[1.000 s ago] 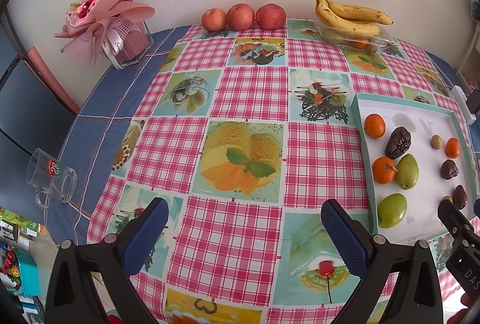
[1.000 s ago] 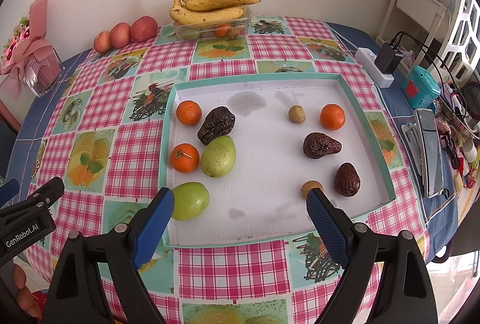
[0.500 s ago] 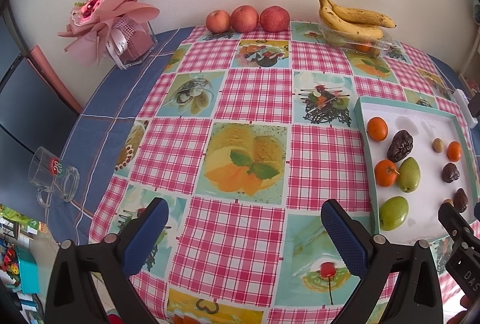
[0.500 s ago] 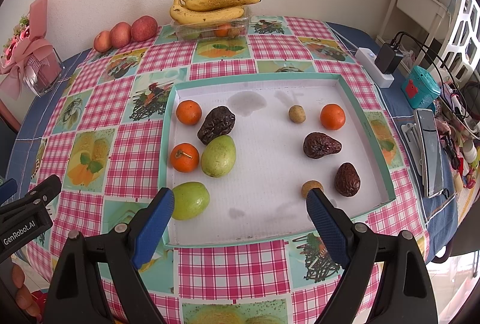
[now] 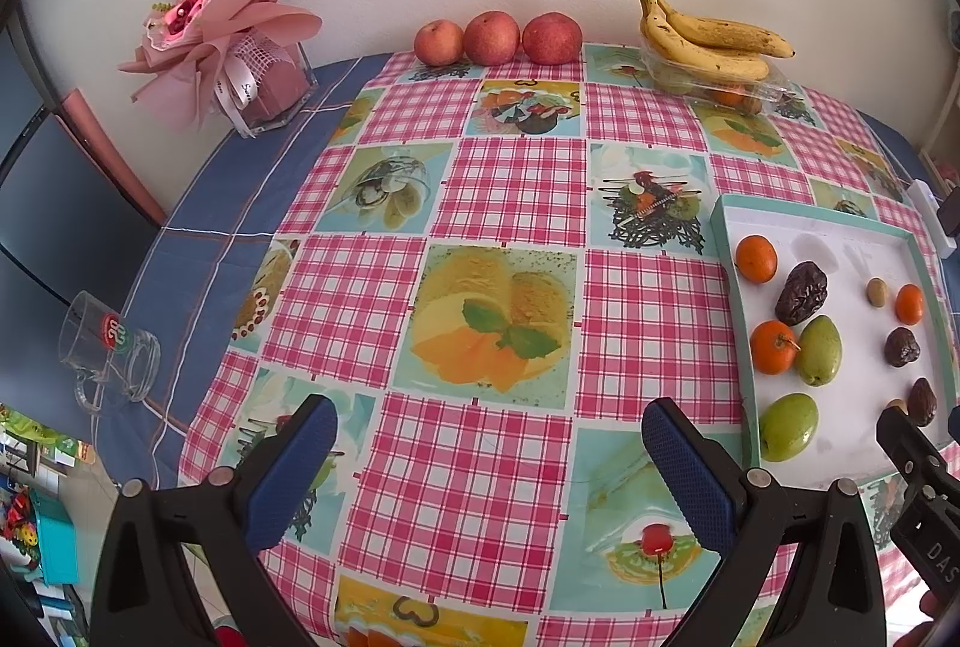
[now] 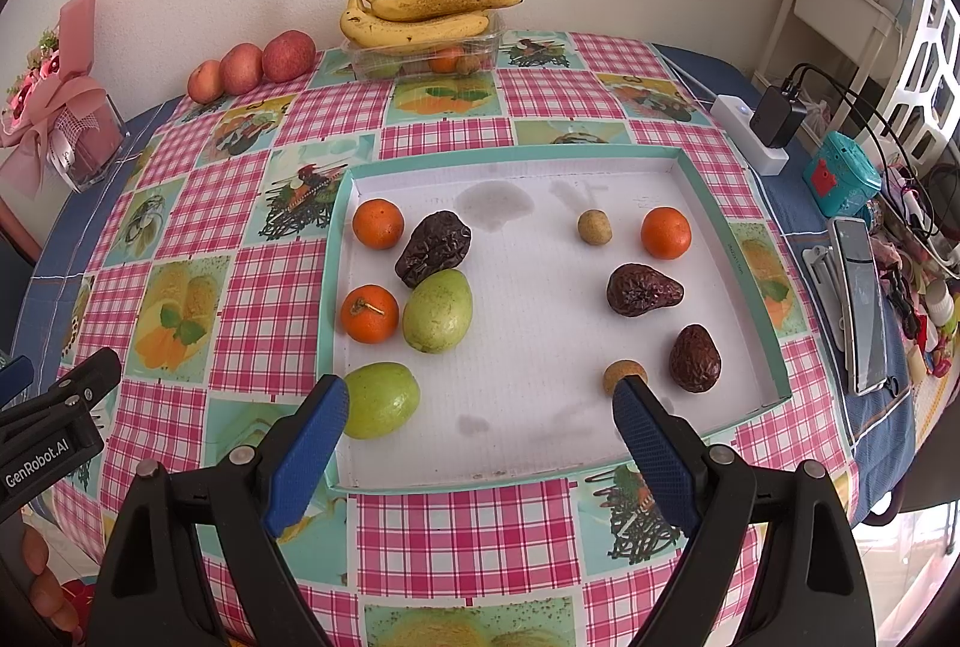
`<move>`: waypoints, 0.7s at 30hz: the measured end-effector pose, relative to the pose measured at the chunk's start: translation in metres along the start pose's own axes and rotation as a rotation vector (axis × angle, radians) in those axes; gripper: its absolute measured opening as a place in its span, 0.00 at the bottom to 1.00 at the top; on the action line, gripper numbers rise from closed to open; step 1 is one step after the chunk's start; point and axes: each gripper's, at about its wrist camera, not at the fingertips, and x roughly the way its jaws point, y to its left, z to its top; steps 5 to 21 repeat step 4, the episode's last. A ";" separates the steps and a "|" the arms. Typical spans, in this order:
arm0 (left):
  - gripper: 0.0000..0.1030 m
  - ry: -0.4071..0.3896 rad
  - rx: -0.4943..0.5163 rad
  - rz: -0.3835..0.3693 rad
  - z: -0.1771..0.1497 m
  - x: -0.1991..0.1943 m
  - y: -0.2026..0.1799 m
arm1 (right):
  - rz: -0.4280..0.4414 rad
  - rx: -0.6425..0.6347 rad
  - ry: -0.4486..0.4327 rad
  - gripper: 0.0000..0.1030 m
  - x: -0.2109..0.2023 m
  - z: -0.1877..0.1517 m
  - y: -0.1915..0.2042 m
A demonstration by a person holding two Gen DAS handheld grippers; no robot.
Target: Organize fruits
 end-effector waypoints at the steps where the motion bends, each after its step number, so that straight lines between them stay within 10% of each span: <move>1: 1.00 0.000 0.000 0.000 0.000 0.000 0.000 | 0.000 0.000 0.000 0.87 0.000 0.000 0.000; 21: 1.00 0.001 -0.003 0.000 0.000 0.000 0.000 | 0.000 0.000 0.000 0.87 0.000 0.000 0.000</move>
